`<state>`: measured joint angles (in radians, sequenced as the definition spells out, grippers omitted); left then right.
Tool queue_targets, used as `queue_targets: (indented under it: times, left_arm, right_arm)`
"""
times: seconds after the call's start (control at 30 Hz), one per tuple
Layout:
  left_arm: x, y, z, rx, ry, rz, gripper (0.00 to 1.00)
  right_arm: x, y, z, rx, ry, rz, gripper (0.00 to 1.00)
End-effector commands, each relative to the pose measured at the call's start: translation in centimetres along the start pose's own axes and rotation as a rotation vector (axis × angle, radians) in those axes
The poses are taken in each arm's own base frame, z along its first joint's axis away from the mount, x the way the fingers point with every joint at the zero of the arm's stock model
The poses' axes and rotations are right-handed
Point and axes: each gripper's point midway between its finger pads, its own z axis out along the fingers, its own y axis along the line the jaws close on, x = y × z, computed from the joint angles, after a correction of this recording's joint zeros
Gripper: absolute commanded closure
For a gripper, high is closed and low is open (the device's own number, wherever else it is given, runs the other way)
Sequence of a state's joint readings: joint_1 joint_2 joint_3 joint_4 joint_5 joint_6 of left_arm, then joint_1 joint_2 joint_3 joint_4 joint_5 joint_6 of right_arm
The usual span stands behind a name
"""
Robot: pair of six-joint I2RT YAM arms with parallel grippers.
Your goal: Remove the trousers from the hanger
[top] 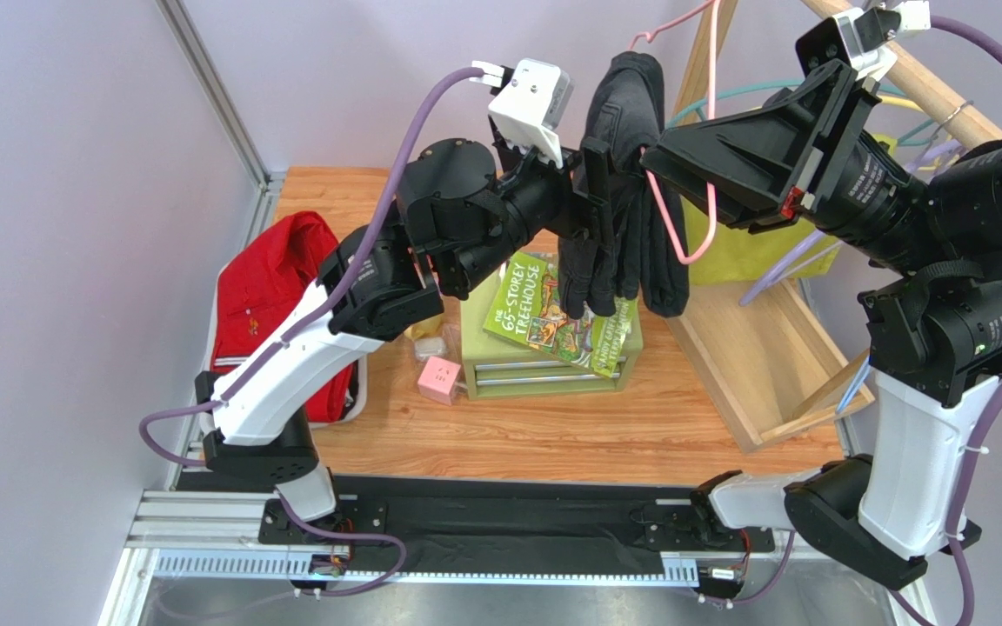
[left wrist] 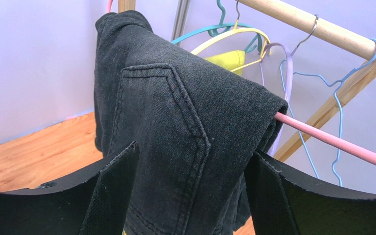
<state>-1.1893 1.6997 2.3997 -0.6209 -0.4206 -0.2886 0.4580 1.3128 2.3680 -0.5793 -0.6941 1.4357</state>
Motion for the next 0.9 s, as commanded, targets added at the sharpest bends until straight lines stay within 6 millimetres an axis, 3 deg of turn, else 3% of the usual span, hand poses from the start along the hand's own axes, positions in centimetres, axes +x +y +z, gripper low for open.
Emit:
queue_targets:
  times: [0.0,0.27,0.57,0.77,0.87]
  left_arm:
    - [-2.2,0.1,-0.9,0.000,-0.053,-0.003,0.15]
    - [-2.5,0.3,-1.2,-0.006,-0.070,-0.007,0.13]
    - [-1.3,1.1,0.2,-0.063,-0.057,0.083,0.27]
    - [-1.6,1.2,1.1,-0.073,-0.071,0.135,0.49]
    - [-2.1,1.5,1.1,-0.088,-0.084,0.178,0.76]
  right_arm:
    - [1.5,5.8,-2.1,-0.193,0.001,-0.204,1.00]
    - [1.7,5.8,-2.3,-0.192,0.000,-0.201,1.00]
    - [1.9,7.1,-2.6,-0.224,0.006,-0.176,1.00]
    - [2.3,6.9,-3.0,-0.210,0.008,-0.177,1.00]
    - [2.3,6.3,-3.0,-0.194,0.004,-0.176,1.00]
